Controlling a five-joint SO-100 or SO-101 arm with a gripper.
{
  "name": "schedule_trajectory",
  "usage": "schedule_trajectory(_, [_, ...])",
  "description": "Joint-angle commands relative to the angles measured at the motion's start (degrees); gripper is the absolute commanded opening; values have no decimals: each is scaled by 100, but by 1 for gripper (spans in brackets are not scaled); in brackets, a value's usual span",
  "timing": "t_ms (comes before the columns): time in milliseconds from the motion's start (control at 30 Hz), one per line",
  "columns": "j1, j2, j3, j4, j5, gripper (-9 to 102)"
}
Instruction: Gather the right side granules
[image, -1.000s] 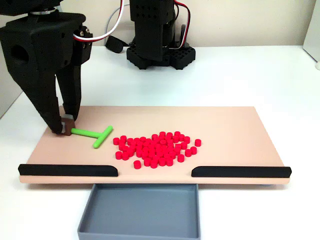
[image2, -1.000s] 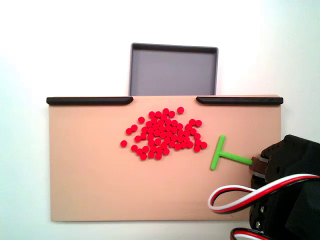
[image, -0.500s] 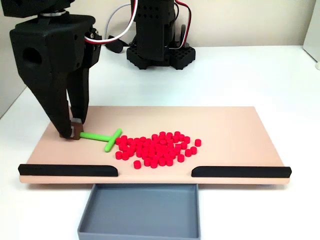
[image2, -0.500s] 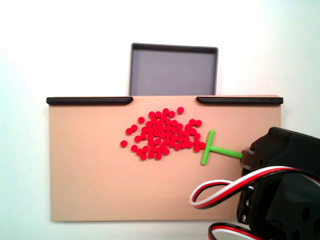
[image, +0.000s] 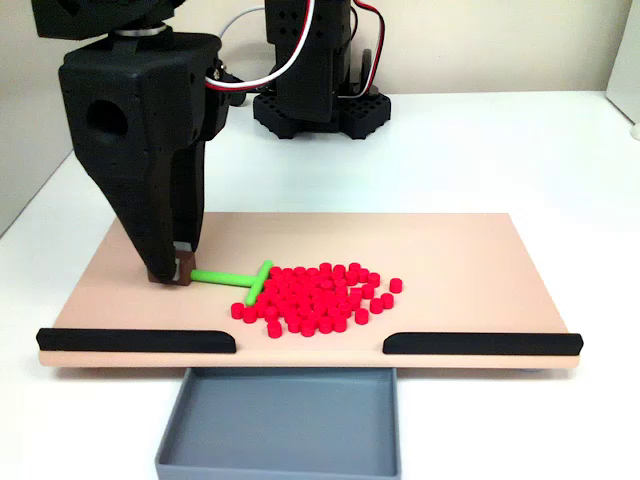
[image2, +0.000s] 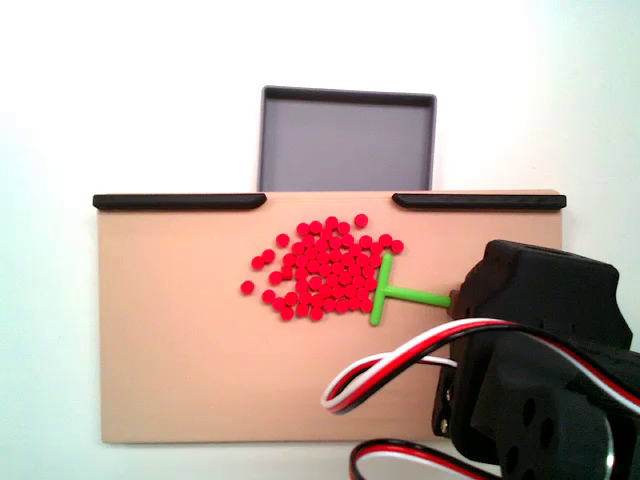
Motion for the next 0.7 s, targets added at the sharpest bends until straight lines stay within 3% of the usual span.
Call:
schedule_trajectory(0, [-97,9,44,35,79,0])
schedule_trajectory(667, [-229,44,44,44,352,0])
